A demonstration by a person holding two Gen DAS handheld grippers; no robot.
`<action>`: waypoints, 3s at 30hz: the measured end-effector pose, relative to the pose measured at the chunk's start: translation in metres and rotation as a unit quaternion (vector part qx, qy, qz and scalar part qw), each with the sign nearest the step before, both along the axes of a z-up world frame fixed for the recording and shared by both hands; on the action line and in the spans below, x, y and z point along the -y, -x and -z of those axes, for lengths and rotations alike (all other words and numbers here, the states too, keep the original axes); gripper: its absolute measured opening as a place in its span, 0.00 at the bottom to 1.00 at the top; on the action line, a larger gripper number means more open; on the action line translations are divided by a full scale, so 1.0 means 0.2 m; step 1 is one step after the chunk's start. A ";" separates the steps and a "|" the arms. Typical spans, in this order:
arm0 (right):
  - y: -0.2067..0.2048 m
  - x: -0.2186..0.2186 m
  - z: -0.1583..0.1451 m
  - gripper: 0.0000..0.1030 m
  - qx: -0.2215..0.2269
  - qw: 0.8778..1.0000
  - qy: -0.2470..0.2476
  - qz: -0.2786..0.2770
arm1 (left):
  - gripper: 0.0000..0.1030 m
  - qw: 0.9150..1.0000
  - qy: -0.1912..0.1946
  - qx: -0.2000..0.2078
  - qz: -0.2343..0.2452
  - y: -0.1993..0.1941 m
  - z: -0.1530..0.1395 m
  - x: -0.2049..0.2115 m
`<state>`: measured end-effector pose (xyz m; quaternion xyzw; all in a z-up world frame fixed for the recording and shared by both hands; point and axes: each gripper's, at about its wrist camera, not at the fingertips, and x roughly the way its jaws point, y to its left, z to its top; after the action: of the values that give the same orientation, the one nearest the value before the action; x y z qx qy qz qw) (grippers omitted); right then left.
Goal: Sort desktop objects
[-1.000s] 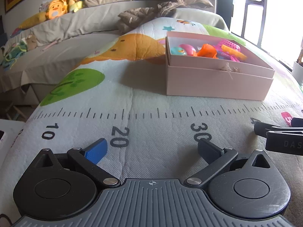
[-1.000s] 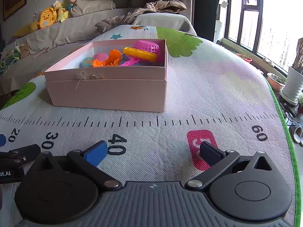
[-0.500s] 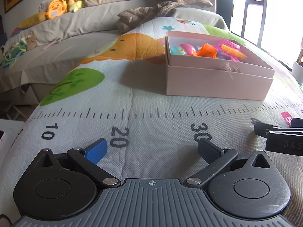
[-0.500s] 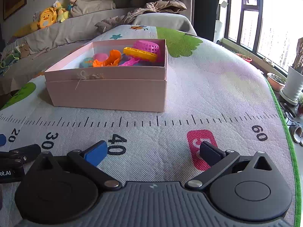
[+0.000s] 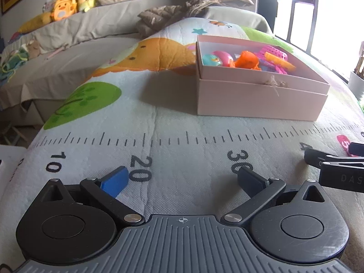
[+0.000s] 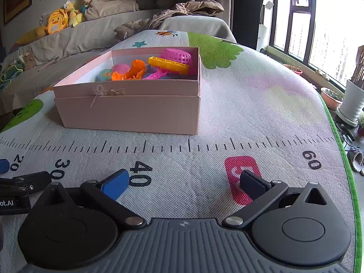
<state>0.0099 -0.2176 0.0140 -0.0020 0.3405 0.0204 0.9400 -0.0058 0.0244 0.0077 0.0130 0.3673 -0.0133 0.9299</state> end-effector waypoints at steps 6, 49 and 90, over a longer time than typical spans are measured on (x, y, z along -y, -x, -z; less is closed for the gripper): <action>0.00 0.00 0.00 1.00 0.000 1.000 0.000 0.000 | 1.00 0.999 0.002 -0.030 -0.013 -0.08 -0.02 0.01; 0.00 0.00 0.00 1.00 0.000 1.000 0.000 0.000 | 1.00 1.000 0.010 -0.019 0.020 -0.03 -0.02 -0.02; 0.00 0.00 0.00 1.00 0.000 1.000 0.000 0.000 | 1.00 0.999 0.008 0.027 0.015 0.03 0.02 -0.02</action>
<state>0.0090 -0.2173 0.0144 -0.0021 0.3404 0.0202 0.9401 -0.0110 0.0285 0.0035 0.0113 0.3414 -0.0303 0.9394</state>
